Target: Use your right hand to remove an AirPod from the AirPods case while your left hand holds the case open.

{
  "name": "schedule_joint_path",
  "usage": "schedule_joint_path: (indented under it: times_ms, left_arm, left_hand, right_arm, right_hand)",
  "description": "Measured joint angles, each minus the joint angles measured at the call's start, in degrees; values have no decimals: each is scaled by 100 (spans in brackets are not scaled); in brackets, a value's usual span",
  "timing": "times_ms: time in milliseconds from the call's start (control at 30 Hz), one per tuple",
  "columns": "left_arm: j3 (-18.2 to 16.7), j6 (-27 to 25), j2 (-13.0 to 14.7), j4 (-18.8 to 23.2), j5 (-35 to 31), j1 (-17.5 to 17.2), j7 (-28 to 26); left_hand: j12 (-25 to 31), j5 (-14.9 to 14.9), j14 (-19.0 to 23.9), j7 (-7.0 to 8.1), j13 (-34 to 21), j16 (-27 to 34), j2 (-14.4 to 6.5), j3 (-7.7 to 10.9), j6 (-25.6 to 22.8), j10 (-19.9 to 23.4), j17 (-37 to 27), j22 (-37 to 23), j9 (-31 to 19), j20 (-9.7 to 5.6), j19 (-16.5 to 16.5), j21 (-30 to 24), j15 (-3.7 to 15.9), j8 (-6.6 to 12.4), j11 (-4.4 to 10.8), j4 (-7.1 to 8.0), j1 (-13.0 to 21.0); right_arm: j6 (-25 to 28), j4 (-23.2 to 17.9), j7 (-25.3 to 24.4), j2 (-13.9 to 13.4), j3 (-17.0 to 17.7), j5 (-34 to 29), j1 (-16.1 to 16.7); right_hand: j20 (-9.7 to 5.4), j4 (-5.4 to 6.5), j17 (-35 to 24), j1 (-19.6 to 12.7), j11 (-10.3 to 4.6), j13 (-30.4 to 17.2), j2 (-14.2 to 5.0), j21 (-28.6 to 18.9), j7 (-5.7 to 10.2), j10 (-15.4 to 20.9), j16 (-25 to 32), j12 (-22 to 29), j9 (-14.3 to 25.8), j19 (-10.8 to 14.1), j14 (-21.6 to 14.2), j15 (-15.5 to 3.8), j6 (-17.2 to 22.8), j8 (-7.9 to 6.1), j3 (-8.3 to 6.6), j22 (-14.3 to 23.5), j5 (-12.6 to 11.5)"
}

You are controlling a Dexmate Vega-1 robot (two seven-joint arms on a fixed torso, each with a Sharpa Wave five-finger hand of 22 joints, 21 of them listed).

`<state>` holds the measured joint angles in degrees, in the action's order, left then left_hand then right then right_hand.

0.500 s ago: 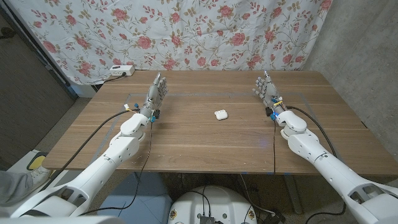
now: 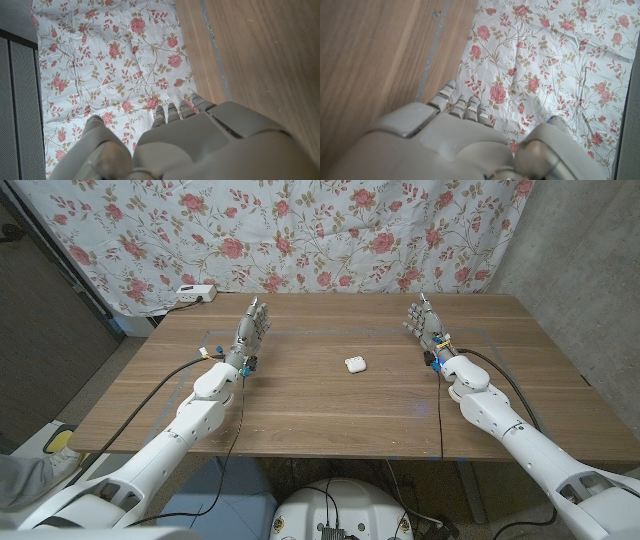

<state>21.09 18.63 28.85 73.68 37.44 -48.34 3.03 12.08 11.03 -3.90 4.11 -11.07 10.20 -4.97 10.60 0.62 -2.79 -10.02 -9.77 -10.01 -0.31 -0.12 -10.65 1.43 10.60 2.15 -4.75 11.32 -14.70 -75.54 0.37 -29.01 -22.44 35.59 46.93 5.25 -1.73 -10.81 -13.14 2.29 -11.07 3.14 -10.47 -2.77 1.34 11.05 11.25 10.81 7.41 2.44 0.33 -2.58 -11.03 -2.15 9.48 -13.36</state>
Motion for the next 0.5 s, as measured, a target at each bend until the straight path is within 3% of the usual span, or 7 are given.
schedule_joint_path:
  times_ms: [500]
  left_arm:
    - [-15,279,22,251,-120,-220,-84]
  left_hand:
    - [0,0,0,20,1,0,-30,23,-21,0,1,1,1,0,0,0,0,-1,0,-23,30]
  right_arm:
    - [271,-638,-607,-266,-36,-415,310]
  right_hand:
    - [-29,-65,1,-128,159,0,-22,0,-72,14,0,0,-1,29,71,71,-72,0,-65,-1,1]
